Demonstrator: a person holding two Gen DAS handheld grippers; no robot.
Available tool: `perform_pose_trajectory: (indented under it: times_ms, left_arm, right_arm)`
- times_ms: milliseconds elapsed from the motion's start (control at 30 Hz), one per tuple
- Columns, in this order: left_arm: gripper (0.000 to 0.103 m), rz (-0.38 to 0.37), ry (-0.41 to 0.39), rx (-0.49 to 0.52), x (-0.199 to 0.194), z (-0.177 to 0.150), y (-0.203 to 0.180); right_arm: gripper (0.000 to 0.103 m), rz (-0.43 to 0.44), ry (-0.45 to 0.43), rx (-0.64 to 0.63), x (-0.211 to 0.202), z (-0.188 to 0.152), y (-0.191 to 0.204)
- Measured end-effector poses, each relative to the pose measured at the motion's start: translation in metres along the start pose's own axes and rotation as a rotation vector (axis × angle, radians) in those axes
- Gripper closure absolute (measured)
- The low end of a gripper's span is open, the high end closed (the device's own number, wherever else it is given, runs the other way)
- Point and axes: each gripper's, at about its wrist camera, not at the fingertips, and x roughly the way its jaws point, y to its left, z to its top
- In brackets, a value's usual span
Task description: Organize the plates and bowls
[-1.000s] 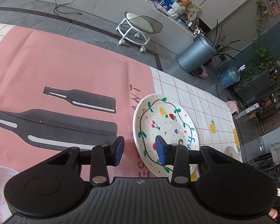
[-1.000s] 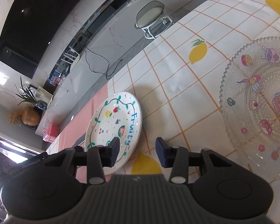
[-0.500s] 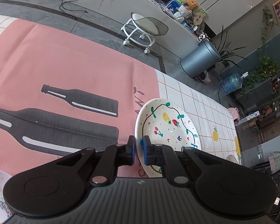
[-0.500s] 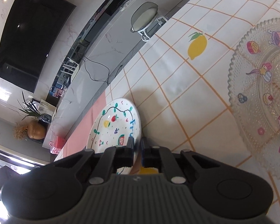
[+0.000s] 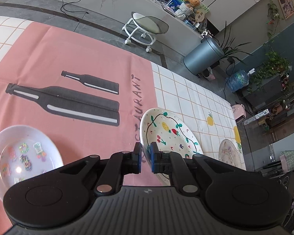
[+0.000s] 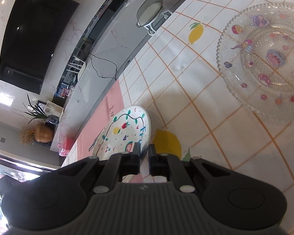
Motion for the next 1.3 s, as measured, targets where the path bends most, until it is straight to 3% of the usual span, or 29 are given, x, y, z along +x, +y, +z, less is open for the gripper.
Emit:
perform_pose_trajectory:
  times_ms: [200,400,700,1000,1300]
  left_arm:
    - [0.094,-0.006,-0.016,0.008,-0.035,-0.028,-0.011]
    - [0.094,-0.013,-0.084,0.011,-0.074,-0.053,-0.026]
    - [0.094,-0.038,-0.128,-0.041,-0.113,-0.1,-0.047]
    - [0.094,-0.063,-0.154,-0.007,-0.109,-0.156,-0.093]
    - [0.093,-0.086,-0.08,-0.008,-0.071,-0.21,-0.117]
  right_arm:
    - [0.098,0.03,-0.004,0.004,-0.036,-0.028,0.003]
    - [0.098,0.072,-0.02,0.004,-0.07,-0.055,0.013]
    - [0.098,0.14,-0.045,-0.004,-0.128,-0.086,0.011]
    - [0.098,0.138,-0.099,0.009,-0.194,-0.105,-0.026]
    - [0.098,0.068,-0.161,0.03,-0.247,-0.115,-0.08]
